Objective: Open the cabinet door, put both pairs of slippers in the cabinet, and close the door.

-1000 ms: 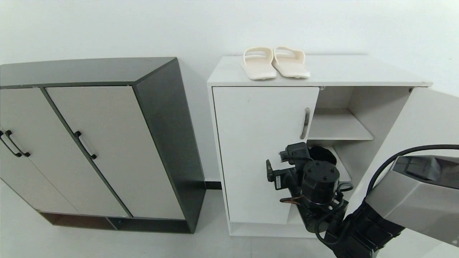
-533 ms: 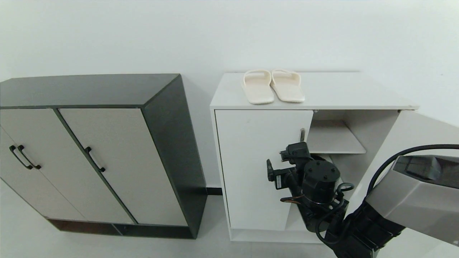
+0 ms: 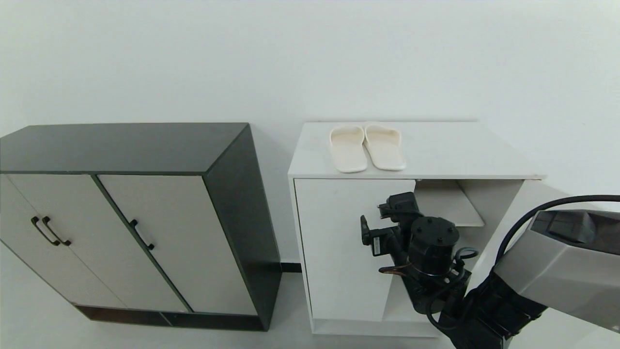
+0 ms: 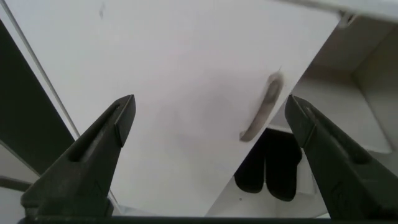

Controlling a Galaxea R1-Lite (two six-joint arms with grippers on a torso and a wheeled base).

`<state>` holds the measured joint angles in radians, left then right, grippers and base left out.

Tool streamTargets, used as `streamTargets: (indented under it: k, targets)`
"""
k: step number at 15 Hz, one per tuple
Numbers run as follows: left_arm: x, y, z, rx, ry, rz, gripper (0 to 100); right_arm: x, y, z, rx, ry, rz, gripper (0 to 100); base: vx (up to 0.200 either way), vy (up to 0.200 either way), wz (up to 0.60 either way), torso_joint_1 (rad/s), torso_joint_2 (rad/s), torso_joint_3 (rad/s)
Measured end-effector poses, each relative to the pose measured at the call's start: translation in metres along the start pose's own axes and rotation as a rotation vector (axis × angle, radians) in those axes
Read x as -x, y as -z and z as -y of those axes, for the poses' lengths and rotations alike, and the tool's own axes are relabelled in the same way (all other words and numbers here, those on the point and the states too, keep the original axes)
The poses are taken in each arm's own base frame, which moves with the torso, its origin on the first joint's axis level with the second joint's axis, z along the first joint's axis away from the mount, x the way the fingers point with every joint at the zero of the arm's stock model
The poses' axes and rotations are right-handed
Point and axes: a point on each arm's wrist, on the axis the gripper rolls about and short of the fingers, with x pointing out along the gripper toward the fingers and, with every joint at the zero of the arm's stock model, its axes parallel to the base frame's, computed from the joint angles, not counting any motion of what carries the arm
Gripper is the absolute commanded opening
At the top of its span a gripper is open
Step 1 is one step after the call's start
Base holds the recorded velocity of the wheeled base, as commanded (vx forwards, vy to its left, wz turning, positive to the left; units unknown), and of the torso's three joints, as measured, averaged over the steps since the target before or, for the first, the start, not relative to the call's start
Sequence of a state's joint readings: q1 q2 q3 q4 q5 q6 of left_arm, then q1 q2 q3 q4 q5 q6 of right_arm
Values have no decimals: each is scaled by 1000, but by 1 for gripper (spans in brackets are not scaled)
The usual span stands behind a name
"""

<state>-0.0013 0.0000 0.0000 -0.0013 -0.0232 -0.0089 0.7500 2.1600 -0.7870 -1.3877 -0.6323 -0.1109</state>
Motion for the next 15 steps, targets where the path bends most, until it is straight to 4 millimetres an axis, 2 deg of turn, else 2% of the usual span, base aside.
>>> streamTargets:
  k: [10, 15]
  targets:
    - [0, 0, 0, 0, 0, 0, 0, 0, 1, 0, -1, 1, 1, 100, 0, 0, 0, 232, -524, -291]
    - [0, 0, 0, 0, 0, -1, 0, -4, 2, 2, -4, 8, 13, 100, 0, 0, 0, 53, -111, -55]
